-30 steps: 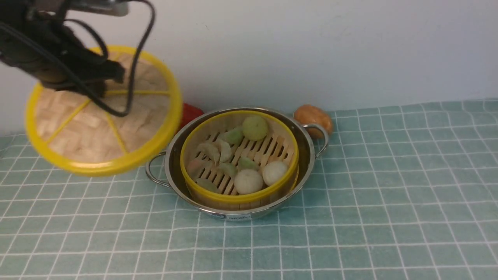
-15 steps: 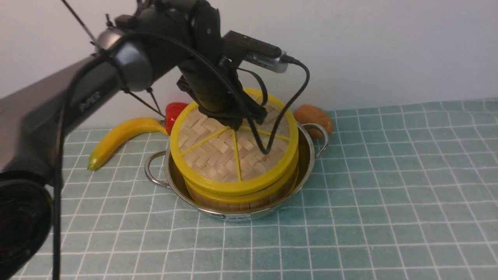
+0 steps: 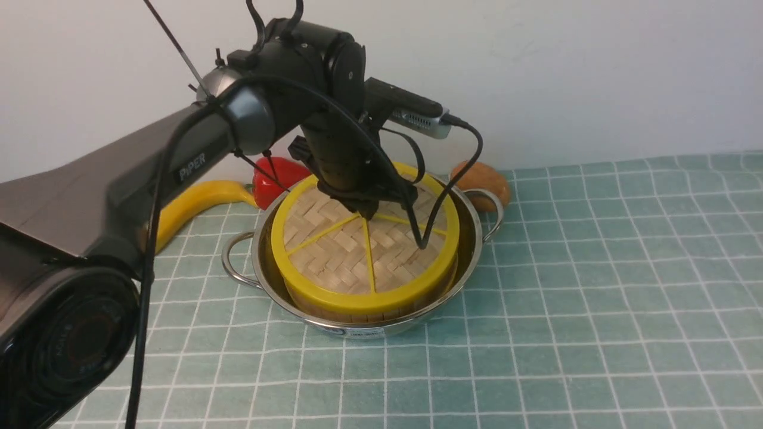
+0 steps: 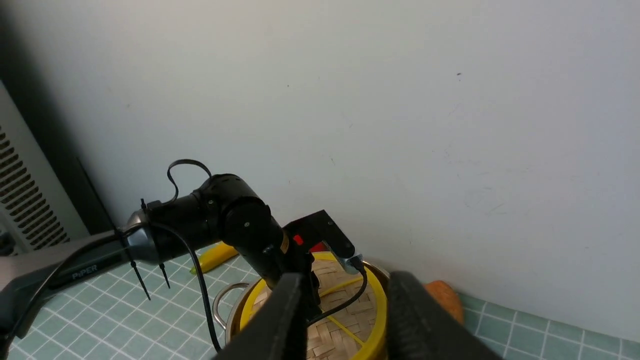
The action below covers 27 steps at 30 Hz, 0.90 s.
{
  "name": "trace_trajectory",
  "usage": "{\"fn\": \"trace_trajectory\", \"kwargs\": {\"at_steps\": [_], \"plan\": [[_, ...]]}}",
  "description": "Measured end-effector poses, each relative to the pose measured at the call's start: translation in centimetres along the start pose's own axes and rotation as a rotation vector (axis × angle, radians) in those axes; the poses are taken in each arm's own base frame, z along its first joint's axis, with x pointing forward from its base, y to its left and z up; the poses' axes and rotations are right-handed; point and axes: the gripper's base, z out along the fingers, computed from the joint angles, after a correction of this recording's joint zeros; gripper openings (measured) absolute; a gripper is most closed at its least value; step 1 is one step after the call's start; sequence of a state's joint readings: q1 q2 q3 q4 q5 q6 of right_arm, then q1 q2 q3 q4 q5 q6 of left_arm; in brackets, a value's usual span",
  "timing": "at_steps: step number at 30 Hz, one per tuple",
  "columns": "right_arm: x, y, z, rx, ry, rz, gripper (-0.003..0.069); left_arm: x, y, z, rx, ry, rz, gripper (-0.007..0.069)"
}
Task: Place the steamer in the pot on the blue tablecloth, and put the lid on the steamer.
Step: 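Place the yellow bamboo steamer lid onto the steamer in the pot with the left gripper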
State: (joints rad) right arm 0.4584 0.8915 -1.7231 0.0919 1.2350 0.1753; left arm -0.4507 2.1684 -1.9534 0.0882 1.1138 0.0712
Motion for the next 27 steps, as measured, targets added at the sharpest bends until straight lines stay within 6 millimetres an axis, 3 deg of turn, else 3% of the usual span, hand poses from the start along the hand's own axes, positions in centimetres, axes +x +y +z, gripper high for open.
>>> {"fn": "trace_trajectory", "kwargs": {"at_steps": [27], "plan": [[0.01,0.04,0.0,-0.005,0.001,0.002,0.0246,-0.29,0.3,0.14,-0.042,-0.025,-0.03,0.0117]]}}
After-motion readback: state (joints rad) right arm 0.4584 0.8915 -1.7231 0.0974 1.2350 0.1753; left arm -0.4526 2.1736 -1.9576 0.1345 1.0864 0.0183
